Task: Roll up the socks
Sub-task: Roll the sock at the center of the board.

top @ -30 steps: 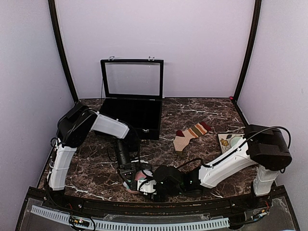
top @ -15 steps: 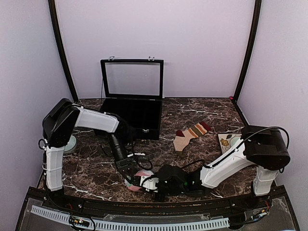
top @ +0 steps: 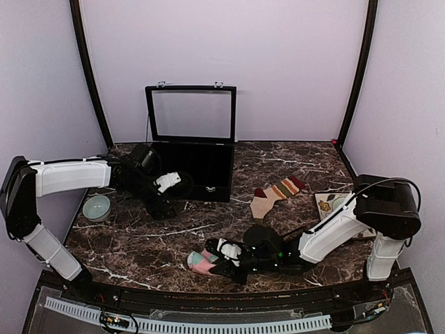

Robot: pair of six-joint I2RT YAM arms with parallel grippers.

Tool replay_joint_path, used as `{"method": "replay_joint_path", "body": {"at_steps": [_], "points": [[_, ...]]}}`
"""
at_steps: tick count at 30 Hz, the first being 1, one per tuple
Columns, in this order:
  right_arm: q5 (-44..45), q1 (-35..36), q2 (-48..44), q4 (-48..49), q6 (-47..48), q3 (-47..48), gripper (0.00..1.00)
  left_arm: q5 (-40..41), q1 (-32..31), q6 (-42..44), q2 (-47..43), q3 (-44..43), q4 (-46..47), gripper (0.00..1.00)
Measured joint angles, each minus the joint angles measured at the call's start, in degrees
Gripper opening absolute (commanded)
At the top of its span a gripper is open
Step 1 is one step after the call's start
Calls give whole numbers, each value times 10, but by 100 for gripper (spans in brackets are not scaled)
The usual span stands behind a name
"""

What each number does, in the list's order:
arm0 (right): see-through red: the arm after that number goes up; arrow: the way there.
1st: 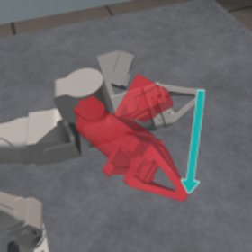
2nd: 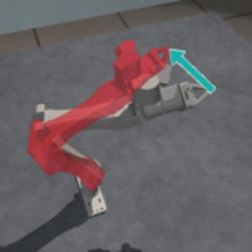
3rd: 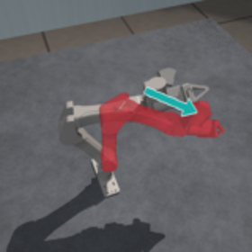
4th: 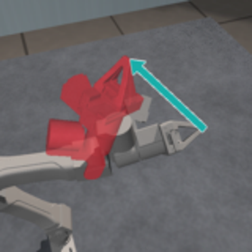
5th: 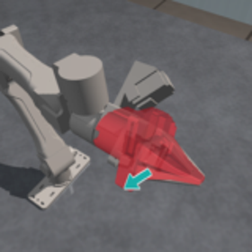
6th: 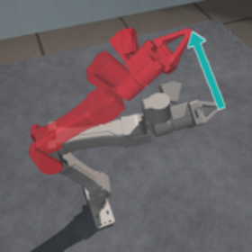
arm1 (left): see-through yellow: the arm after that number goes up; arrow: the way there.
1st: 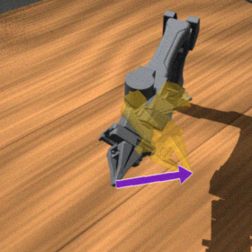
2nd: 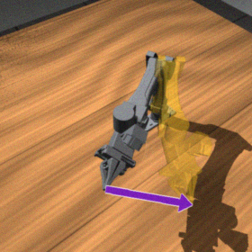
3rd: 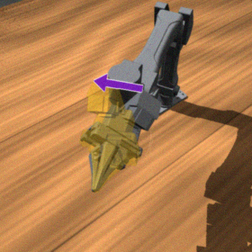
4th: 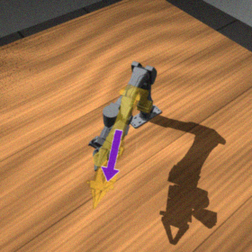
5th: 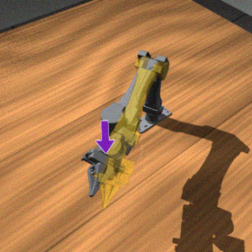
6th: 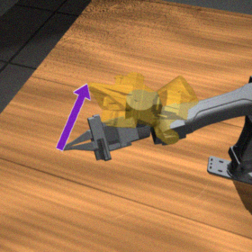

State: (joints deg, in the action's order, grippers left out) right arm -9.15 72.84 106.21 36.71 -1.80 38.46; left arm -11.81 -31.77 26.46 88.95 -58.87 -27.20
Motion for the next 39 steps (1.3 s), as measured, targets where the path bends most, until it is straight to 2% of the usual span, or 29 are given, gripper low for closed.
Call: {"method": "replay_joint_path", "body": {"at_steps": [2,4,8,10,12,19,29,32,35,37,39], "points": [[-19,-14,0,8,-19,-7,0,-33,-7,23,-29,26,18,86],[-38,-28,0,15,-38,-12,0,-69,-26,55,-59,49,19,85],[-78,-59,0,23,-79,-19,0,-119,-108,131,-85,70,13,72],[-98,-75,0,25,-96,-21,0,-132,-148,160,-66,68,10,65],[-117,-86,3,26,-109,-21,0,-138,-178,185,-35,61,0,63],[-159,-103,16,28,-134,-11,0,-114,-237,231,46,31,3,63],[-181,-111,22,26,-152,-6,0,-57,-258,251,81,27,43,60],[-184,-114,23,24,-157,-4,4,-47,-258,254,96,23,55,55],[-185,-114,23,24,-165,-4,12,-34,-262,255,106,16,64,42],[-185,-114,23,23,-169,-3,20,-27,-263,254,112,12,66,26],[-185,-115,23,22,-173,-3,23,-22,-264,254,118,6,62,8]]}}
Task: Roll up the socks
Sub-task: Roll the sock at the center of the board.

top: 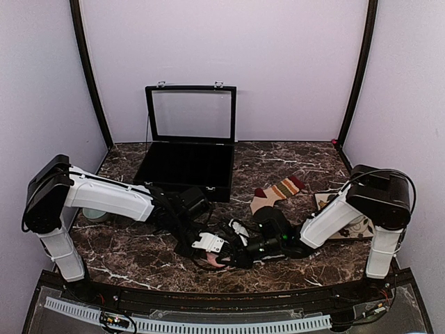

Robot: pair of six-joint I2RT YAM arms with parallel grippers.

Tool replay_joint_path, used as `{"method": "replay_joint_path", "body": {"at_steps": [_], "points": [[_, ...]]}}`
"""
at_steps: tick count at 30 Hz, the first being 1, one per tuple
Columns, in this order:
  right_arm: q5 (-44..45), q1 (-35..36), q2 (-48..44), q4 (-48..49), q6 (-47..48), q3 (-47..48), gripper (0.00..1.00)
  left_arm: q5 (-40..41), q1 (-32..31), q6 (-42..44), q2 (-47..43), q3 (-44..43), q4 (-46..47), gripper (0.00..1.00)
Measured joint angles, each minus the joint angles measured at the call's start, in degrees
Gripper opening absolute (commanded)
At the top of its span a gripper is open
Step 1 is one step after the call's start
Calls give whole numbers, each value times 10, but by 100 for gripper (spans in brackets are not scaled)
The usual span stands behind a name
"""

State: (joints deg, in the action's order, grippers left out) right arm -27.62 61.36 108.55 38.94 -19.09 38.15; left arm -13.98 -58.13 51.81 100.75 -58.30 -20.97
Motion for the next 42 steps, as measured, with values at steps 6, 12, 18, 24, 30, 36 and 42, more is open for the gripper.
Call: {"method": "replay_joint_path", "body": {"at_steps": [6,12,18,24,30,36,42], "points": [[25,-2,-21,-5,-2,-14,98,0,0,-5,23,-35,-33,0],[96,3,-92,-37,23,-63,99,-32,-1,-19,43,-44,-3,0],[176,6,-174,-73,36,-125,99,-70,5,-36,66,-66,-7,0],[355,68,-339,-123,84,-193,99,-106,18,-41,86,-94,-39,0],[430,84,-492,-66,123,-264,99,-127,23,-41,110,-130,-81,0],[388,94,-510,-92,185,-275,93,-167,38,-42,137,-165,-122,0],[342,163,-448,-156,259,-243,80,-208,52,-41,170,-203,-169,0]]}}
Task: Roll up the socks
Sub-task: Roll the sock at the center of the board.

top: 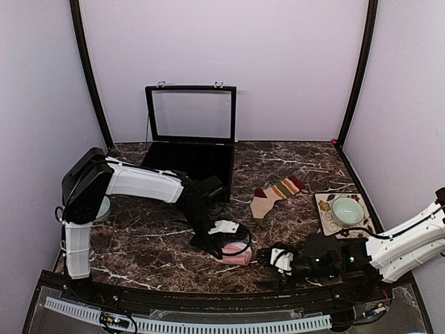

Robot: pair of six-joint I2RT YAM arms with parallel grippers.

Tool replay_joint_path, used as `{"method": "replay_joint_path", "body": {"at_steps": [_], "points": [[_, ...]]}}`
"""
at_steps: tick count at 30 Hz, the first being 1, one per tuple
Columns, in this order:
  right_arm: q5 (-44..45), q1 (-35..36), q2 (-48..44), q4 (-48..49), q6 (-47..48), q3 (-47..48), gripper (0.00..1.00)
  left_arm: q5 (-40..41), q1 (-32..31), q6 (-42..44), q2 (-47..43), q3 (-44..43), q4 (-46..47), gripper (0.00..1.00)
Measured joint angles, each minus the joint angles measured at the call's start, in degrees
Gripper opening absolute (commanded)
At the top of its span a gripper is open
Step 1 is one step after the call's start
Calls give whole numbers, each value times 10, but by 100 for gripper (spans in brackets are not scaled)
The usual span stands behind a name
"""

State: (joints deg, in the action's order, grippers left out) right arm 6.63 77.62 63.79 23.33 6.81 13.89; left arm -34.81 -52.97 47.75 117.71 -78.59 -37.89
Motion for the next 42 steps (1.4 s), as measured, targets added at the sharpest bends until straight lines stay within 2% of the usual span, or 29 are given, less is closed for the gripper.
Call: {"method": "replay_joint_path", "body": {"at_steps": [5,10,13,21,24,26,28,34,42], "points": [[0,36,101,-52,67,92,71,-23,1,1,22,-27,-34,0],[15,41,175,-63,150,169,62,-41,2,4,42,-47,-65,0],[19,35,215,-68,194,197,58,-52,4,10,49,-54,-77,0],[30,2,282,-58,266,214,54,-68,6,22,61,-63,-97,0],[33,-4,288,-45,276,214,41,-74,9,26,64,-65,-101,2],[34,-8,292,-35,276,214,25,-79,12,26,65,-66,-103,16],[32,-14,298,-26,269,215,16,-81,14,26,66,-69,-106,25],[7,-22,347,18,203,229,20,-70,39,7,42,-55,-132,33],[-4,-24,377,64,126,234,17,-29,71,-7,-54,17,-153,34]]}}
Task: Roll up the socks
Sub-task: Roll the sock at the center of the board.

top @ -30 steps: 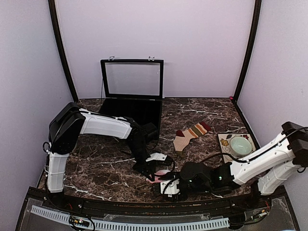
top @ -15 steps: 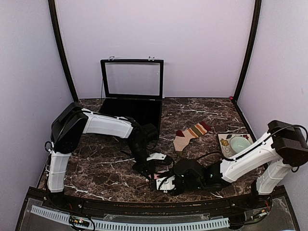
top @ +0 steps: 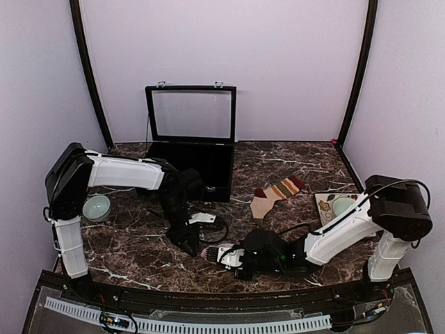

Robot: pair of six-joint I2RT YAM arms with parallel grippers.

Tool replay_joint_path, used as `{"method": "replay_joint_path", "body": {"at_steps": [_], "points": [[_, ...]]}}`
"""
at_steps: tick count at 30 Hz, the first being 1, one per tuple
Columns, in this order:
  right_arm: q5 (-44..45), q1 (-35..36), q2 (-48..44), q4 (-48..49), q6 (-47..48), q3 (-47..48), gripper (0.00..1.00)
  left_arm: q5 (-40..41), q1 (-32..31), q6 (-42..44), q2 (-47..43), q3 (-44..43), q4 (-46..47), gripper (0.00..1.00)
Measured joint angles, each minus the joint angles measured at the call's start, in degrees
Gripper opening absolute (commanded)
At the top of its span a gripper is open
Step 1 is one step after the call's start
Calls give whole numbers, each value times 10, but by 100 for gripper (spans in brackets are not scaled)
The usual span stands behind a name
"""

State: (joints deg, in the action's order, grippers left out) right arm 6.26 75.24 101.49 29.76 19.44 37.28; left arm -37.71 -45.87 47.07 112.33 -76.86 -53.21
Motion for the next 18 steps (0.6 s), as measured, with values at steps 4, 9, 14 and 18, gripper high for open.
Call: {"method": "replay_joint_path", "body": {"at_steps": [4,9,14,18], "points": [[-9,-2,21,0,-18,21,12,12,4,-7,-33,27,-3,34],[-46,-21,34,9,-64,32,12,34,4,-20,-85,47,10,41],[-128,-64,25,49,-152,3,11,37,4,-23,-144,65,53,50],[-186,-94,24,65,-210,-5,11,38,-9,-10,-169,113,102,52]]}}
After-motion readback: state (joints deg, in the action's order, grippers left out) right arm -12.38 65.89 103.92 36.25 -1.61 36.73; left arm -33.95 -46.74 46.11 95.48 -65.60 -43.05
